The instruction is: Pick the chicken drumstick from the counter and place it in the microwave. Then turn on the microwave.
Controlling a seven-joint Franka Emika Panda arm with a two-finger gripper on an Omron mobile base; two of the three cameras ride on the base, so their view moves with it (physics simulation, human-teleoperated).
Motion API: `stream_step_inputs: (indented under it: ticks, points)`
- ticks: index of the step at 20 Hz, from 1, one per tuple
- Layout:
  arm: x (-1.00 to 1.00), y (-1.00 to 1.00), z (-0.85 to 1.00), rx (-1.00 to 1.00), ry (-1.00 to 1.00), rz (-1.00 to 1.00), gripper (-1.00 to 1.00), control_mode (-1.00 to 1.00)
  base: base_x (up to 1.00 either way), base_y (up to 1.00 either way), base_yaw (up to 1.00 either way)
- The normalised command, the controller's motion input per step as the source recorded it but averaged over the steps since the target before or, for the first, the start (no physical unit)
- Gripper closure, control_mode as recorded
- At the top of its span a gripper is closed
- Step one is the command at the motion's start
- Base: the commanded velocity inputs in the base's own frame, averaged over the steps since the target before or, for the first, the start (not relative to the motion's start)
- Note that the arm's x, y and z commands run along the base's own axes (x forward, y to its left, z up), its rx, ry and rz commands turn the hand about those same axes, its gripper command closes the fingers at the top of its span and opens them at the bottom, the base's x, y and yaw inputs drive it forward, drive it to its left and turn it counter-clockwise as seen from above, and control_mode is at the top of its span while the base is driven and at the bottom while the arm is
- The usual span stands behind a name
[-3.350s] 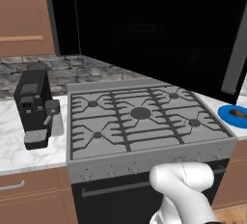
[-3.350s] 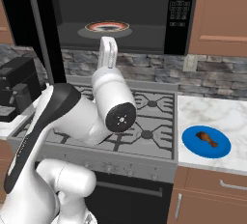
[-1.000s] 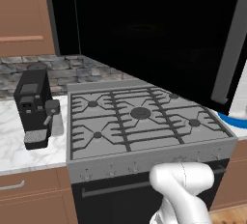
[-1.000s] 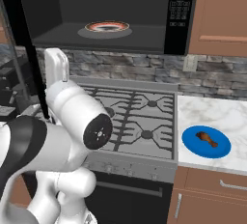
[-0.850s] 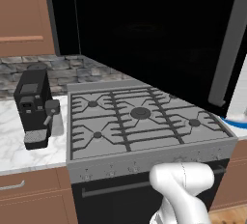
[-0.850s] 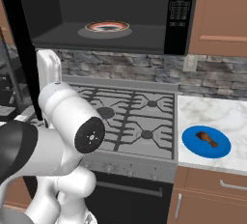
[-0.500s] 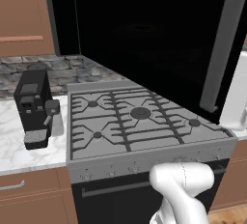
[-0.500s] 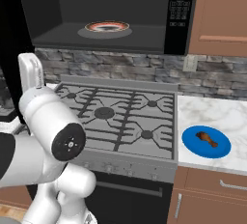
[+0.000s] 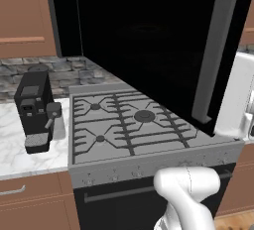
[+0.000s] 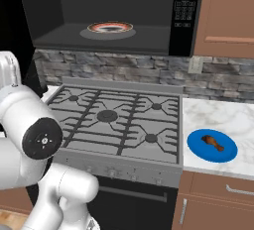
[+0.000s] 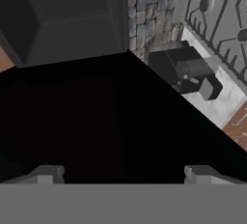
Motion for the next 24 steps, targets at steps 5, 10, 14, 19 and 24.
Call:
stream_step_inputs:
  ticks: [5, 10, 14, 19, 24]
  points:
    - [-0.10, 0.45, -0.02, 0.00, 0.00, 0.00, -1.00, -1.00, 0.00, 0.00, 0.00]
    - [-0.02, 0.49, -0.09, 0.00, 0.00, 0.00, -1.00, -1.00, 0.00, 0.00, 0.00]
    - [0.00, 0.52, -0.14, 0.03, 0.00, 0.00, -1.00, -1.00, 0.00, 0.00, 0.00]
    - [0.00, 0.53, -0.19, 0.04, 0.00, 0.00, -1.00, -1.00, 0.00, 0.00, 0.00]
    - [0.04, 0.50, -0.22, 0.05, 0.00, 0.00, -1.00, -1.00, 0.00, 0.00, 0.00]
